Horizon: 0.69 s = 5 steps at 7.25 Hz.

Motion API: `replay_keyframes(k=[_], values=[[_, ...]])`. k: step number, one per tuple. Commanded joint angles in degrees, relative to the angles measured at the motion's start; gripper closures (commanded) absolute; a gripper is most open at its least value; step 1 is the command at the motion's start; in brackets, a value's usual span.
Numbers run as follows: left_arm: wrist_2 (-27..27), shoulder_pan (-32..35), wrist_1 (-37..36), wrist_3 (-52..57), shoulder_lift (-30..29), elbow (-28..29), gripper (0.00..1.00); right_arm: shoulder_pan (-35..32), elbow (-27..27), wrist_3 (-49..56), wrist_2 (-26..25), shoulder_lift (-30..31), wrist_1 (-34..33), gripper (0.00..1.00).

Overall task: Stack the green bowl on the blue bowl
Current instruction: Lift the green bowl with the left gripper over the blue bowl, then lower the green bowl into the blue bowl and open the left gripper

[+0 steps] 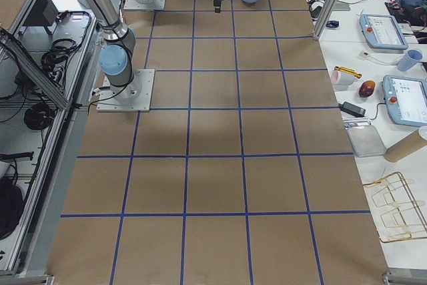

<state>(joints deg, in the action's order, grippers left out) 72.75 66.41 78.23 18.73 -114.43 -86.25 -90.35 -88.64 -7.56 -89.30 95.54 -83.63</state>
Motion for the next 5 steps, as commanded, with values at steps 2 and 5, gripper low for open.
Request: replay_keyframes(k=[2, 5], values=[[-0.24, 0.3, -2.72, 0.34, -2.37, 0.03, 1.0, 0.0, 0.04, 0.0, 0.0, 0.0, 0.04, 0.0], [-0.33, 0.65, -4.4, 0.34, -4.13, -0.4, 1.0, 0.0, 0.04, 0.0, 0.0, 0.0, 0.04, 0.0]])
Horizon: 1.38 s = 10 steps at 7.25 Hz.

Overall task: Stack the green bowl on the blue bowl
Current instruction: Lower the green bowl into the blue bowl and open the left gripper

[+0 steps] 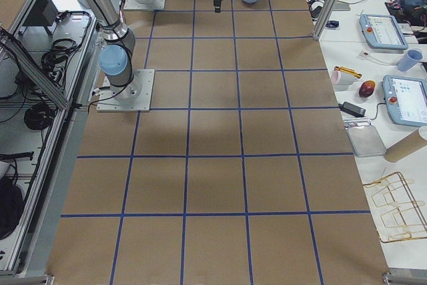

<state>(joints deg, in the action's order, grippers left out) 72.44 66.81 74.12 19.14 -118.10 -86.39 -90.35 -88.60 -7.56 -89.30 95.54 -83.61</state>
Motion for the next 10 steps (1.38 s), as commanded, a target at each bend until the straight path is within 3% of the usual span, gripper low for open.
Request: replay_keyframes(k=[1, 3, 4, 5, 7, 9, 10], values=[[-0.02, 0.69, -0.29, -0.16, -0.47, -0.44, 1.0, 0.0, -0.08, 0.0, 0.0, 0.0, -0.06, 0.0], [0.07, 0.69, -0.55, -0.16, -0.73, -0.62, 1.0, 0.0, -0.08, 0.0, 0.0, 0.0, -0.06, 0.0], [0.24, 0.69, -2.55, -0.33, -0.82, -0.62, 0.21, 0.0, 0.0, 0.0, 0.0, 0.0, -0.06, 0.0], [0.07, 0.78, -3.53, -0.77, -0.91, -0.54, 0.0, 0.0, 0.0, 0.0, 0.0, 0.0, -0.06, 0.0], [0.5, 1.04, -2.67, -0.95, 0.31, -0.19, 0.0, 0.0, -0.08, 0.0, 0.0, 0.0, -0.06, 0.0], [3.49, 3.4, 3.73, -1.12, 6.18, 0.52, 0.0, 0.0, -0.08, 0.0, 0.0, 0.0, -0.06, 0.0], [10.55, 7.59, 3.58, -1.38, 8.65, 0.87, 0.0, 0.0, 0.0, 0.0, 0.0, 0.0, -0.06, 0.0]])
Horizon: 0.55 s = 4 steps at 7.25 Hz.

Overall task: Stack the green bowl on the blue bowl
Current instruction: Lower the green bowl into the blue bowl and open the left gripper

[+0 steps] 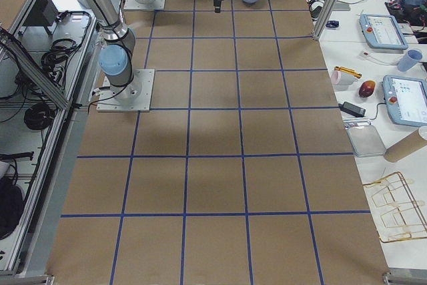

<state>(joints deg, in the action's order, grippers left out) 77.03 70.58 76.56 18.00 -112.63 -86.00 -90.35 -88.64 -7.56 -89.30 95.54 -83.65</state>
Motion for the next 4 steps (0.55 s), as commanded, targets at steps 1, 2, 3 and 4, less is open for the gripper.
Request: replay_keyframes(k=[1, 2, 3, 4], values=[[11.94, 9.17, 2.01, -1.03, 5.56, 0.91, 0.0, 0.0, 0.05, 0.0, 0.0, 0.0, -0.02, 0.0], [12.26, 12.45, 3.06, -3.65, 7.67, 1.01, 0.0, 0.0, 0.05, 0.0, 0.0, 0.0, -0.02, 0.0], [12.09, 14.05, 5.33, -6.2, 9.95, 1.35, 0.0, 0.0, 0.05, 0.0, 0.0, 0.0, -0.02, 0.0], [12.18, 15.11, 6.84, -6.22, 11.8, 1.97, 0.0, 0.0, 0.05, 0.0, 0.0, 0.0, -0.02, 0.0]])
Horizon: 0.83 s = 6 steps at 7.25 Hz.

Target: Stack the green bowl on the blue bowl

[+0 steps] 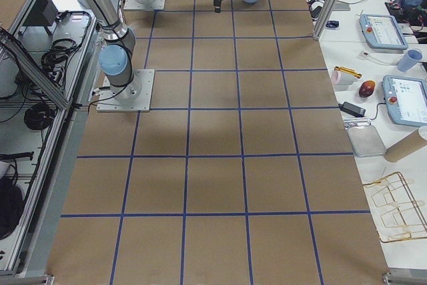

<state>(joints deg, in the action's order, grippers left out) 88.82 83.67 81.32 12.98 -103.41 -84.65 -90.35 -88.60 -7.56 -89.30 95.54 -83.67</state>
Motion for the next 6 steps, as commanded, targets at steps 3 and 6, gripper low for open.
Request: replay_keyframes(k=[3, 6], values=[[0.04, 5.0, 9.11, -1.38, 7.94, 3.35, 0.0, 0.0, 0.0, 0.0, 0.0, 0.0, 0.09, 0.0], [-0.13, 6.42, 9.65, -1.38, 8.76, 2.92, 0.0, 0.0, 0.0, 0.0, 0.0, 0.0, 0.0, 0.0]])
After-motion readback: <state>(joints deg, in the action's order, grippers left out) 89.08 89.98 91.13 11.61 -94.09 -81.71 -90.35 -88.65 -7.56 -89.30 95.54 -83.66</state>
